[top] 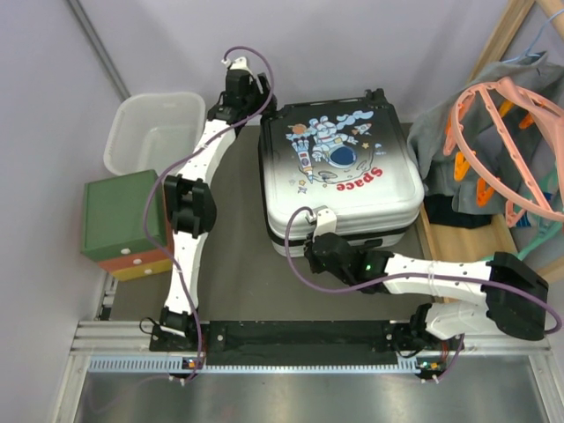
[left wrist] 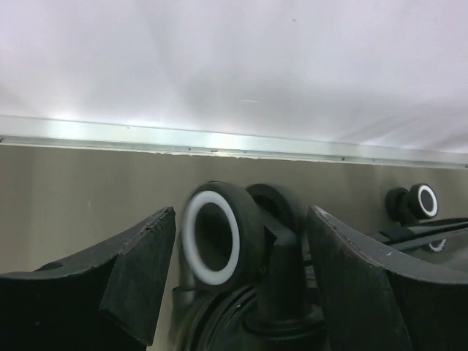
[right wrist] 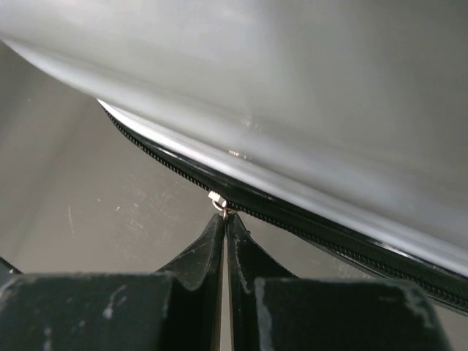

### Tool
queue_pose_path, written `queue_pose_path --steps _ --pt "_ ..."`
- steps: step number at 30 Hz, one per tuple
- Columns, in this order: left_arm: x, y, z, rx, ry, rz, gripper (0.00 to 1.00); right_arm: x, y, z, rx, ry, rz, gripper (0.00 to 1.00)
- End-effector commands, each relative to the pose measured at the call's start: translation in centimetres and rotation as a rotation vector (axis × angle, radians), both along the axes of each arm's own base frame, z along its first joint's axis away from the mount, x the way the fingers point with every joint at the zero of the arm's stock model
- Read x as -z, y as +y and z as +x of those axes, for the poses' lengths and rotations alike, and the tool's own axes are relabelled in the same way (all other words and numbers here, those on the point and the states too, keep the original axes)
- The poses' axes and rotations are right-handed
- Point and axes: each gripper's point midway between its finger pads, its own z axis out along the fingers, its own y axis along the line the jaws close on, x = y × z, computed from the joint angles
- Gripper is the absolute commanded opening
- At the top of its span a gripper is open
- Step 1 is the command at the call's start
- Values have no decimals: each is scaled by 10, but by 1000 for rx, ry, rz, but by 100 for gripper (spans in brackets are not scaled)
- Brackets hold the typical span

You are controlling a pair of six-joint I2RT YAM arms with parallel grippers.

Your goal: Open, take out, and arrange the luggage

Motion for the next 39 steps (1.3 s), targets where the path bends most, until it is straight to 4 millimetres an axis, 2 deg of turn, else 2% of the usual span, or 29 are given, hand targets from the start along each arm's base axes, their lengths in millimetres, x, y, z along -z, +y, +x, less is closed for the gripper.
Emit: queue_pose_path --steps 1,6,10,13,14,17,18,20,21,22,23,24,25,26,27,28,29,34,35,37,39 --pt "17 -28 -7 111 36 -31 76 2 9 -6 -24 19 -19 0" --pt "31 -55 -17 234 83 -141 73 6 6 -7 -22 20 -33 0" --pt "46 -80 -42 372 194 -275 72 3 4 -5 -13 8 -19 0" --pt "55 -89 -54 418 260 -342 60 4 2 -5 -9 4 -22 0" --pt "55 -93 -60 451 276 -360 51 5 2 -5 -10 5 -23 0" --pt "57 -95 -67 473 298 -361 34 5 0 -6 -6 4 -14 0" --pt "54 -93 -70 479 293 -350 23 4 0 -6 -5 1 -11 0" --pt "50 -90 -71 487 282 -346 14 2 -2 -6 2 -3 -4 0" --pt "48 -88 -75 490 282 -342 0 3 -3 -6 3 -3 -8 0" --pt "45 -85 -77 493 278 -340 0 2 -3 -6 4 -5 -4 0" --pt "55 -81 -81 488 297 -337 0 3 -4 -6 5 -4 -4 0" --pt "45 -77 -84 495 275 -324 0 3 -5 -6 5 -6 -4 0" --pt "43 -73 -87 492 271 -313 0 3 -4 -7 3 -3 -1 0" --pt "54 -66 -91 482 288 -304 0 1 -4 -7 -1 -5 5 0" --pt "54 -61 -93 485 277 -286 0 3 -4 -8 -6 -5 3 0" --pt "38 -56 -98 483 247 -275 0 1 -4 -8 -10 -11 0 0" --pt "49 -45 -103 468 269 -268 0 -1 -4 -7 -14 -16 -1 0" --pt "48 -12 -130 440 279 -227 0 -6 -7 -8 -51 -62 -58 0" --pt "45 -2 -141 434 276 -215 0 -12 0 -13 -79 -82 -63 0" --pt "44 7 -154 429 279 -201 0 -11 7 -20 -130 -124 -123 0" --pt "44 18 -170 416 277 -174 0 -16 27 -36 -209 -147 -115 0"
